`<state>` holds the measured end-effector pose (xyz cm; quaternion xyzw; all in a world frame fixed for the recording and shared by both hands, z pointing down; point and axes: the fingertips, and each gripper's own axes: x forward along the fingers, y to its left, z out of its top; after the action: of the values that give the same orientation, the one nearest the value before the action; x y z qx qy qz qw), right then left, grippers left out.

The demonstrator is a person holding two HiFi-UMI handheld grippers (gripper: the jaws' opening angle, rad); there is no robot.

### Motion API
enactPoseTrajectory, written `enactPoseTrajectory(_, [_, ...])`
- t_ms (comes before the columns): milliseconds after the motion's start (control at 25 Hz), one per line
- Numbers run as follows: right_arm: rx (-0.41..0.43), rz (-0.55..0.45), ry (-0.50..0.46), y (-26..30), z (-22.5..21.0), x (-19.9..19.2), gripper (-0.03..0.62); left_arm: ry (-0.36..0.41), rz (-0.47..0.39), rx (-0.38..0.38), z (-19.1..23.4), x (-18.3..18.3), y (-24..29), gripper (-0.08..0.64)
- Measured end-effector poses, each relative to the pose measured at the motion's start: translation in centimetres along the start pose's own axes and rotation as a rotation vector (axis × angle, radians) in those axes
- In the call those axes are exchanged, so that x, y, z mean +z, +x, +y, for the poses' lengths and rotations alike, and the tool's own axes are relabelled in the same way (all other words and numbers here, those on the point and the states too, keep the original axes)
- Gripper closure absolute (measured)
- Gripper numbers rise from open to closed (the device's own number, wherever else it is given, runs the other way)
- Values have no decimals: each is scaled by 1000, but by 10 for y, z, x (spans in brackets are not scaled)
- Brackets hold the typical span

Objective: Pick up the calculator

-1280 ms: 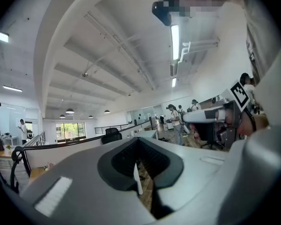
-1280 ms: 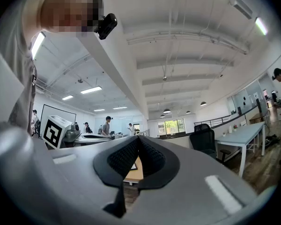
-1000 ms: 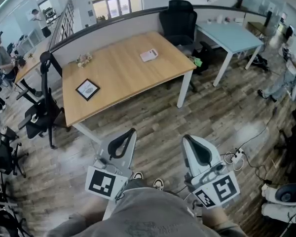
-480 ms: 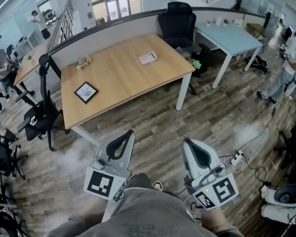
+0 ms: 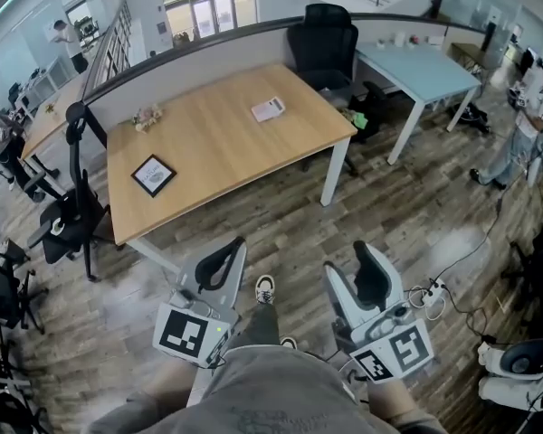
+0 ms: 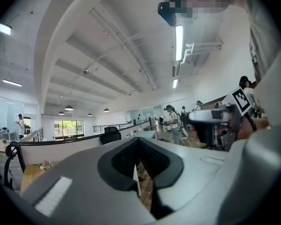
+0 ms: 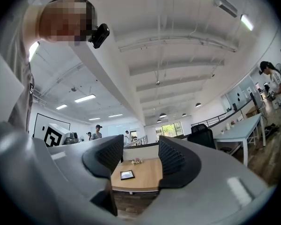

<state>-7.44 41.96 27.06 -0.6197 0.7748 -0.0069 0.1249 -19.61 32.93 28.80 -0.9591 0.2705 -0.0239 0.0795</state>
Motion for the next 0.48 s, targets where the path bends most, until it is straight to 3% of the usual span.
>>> enactPoseTrajectory(480, [-74, 50, 2, 84, -74, -12, 374, -24, 15, -51, 59, -13, 95, 558])
